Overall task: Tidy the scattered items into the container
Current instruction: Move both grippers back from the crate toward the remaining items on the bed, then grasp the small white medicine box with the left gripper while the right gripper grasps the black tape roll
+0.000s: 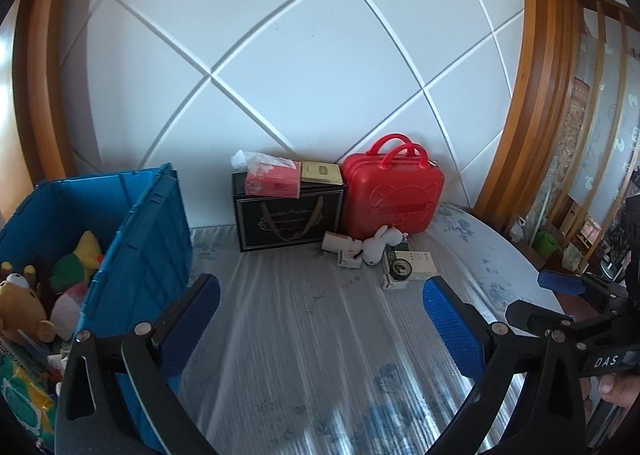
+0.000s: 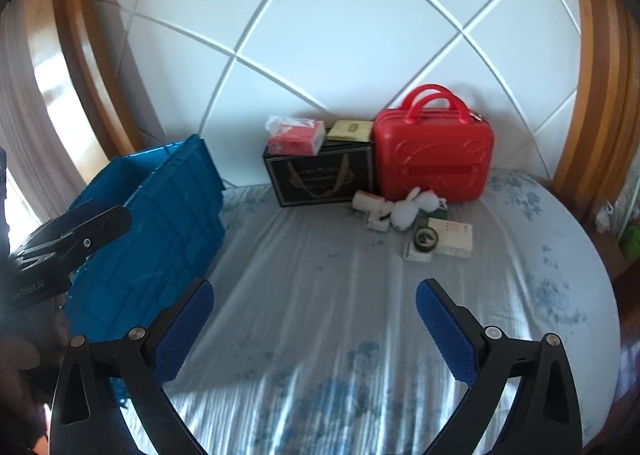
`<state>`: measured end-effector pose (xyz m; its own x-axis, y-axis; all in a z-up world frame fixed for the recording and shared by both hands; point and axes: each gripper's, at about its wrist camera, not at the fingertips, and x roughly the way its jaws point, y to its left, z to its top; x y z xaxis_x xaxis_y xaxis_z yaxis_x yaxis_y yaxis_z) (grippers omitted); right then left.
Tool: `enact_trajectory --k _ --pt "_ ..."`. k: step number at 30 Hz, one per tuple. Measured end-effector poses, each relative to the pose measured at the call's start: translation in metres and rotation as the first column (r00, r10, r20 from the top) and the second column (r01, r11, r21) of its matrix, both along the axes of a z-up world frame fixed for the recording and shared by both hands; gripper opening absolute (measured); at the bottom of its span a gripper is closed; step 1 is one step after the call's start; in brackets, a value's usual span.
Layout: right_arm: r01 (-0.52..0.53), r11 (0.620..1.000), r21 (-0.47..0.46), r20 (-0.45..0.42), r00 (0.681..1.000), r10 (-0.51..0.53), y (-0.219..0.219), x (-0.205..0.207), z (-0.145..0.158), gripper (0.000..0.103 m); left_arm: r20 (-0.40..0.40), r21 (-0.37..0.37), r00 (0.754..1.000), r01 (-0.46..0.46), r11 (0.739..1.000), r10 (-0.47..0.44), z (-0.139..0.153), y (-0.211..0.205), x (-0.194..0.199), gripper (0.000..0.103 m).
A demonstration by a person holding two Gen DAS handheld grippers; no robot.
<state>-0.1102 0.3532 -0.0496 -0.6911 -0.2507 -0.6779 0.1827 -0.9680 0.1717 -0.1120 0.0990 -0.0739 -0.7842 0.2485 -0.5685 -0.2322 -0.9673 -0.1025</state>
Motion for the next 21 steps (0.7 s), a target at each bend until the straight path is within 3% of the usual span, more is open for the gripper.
enact_trajectory --k 6,12,16,21 --pt "0.063 0.997 0.049 0.016 0.998 -0.064 0.056 -0.044 -0.039 0.102 0.031 -0.042 0.998 0.058 0.997 -0.057 -0.051 0.06 -0.04 0.103" --pt "0.078 0.992 0.097 0.037 0.996 -0.082 0.089 -0.108 -0.1 0.102 0.054 -0.095 0.99 0.132 0.987 -0.128 -0.124 0.109 -0.087 0.103" --pt "0.066 0.989 0.133 0.046 0.996 -0.073 0.102 -0.149 -0.153 0.102 0.063 -0.14 0.972 0.232 0.963 -0.225 -0.183 0.143 -0.128 0.103" --pt "0.064 0.99 0.129 0.093 0.993 -0.076 0.111 -0.193 -0.211 0.098 0.105 -0.185 0.929 0.369 0.911 -0.355 -0.252 0.177 -0.176 0.103"
